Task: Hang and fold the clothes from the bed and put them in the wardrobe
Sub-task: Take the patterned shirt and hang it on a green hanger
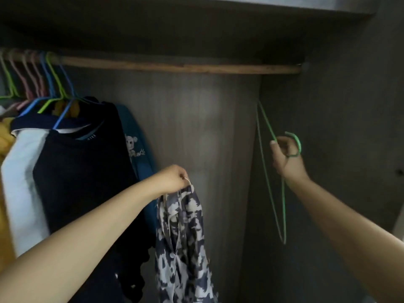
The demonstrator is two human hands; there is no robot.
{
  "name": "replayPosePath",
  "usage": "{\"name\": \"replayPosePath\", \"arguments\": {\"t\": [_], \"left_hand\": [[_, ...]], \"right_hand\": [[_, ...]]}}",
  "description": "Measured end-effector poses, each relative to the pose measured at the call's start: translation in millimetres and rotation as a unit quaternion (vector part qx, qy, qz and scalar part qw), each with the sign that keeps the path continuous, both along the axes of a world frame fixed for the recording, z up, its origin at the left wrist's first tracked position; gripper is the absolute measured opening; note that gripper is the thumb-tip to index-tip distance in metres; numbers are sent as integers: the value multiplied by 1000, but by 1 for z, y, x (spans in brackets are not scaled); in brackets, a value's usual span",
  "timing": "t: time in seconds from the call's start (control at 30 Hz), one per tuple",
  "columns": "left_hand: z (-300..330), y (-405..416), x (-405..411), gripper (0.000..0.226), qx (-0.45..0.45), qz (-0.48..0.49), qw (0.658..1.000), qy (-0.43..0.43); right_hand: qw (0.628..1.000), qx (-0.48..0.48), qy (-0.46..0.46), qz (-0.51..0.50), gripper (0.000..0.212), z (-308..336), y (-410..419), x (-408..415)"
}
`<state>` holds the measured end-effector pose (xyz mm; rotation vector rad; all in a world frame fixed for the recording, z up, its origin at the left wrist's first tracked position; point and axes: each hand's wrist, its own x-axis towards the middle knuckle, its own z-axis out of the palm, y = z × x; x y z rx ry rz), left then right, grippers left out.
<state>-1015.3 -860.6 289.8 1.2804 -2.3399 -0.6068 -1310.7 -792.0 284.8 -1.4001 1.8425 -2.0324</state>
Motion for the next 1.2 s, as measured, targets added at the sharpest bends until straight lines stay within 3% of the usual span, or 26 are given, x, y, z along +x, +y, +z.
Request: {"name": "replayPosePath", "arguments": {"t": [0.13, 0.2, 0.3, 0.43, 0.53, 0.6, 0.7, 0.8, 1.0, 1.2], "left_hand": [[0, 17, 2, 18, -39, -21, 973, -225], [-2, 25, 3, 20, -61, -9, 964, -260], [-2, 35, 2, 15, -49, 9, 985, -163], [14, 44, 3, 26, -48, 23, 998, -33], [31, 49, 15, 36, 29, -26, 996, 82], [47, 53, 31, 43, 106, -67, 985, 115], [67, 51, 57, 55, 147, -84, 979, 113], [72, 39, 84, 70, 161, -70, 977, 120], [30, 8, 122, 48, 178, 20, 978, 110], [-4, 5, 105, 36, 292, -34, 936, 194]], "right_hand": [[971, -40, -201, 125, 22, -12, 35, 38], [936, -95, -272, 201, 25, -9, 64, 63], [893, -190, -315, 260, 31, -2, 107, 105], [875, -260, -307, 270, 41, -2, 146, 155], [873, -288, -289, 268, 45, -7, 154, 179], [876, -286, -266, 282, 45, -12, 151, 190], [896, -235, -197, 321, 41, -24, 140, 199], [926, -127, -149, 323, 39, -43, 129, 201], [931, 69, -107, 341, 36, -40, 139, 181], [920, 169, -76, 344, 33, -9, 169, 159]]}}
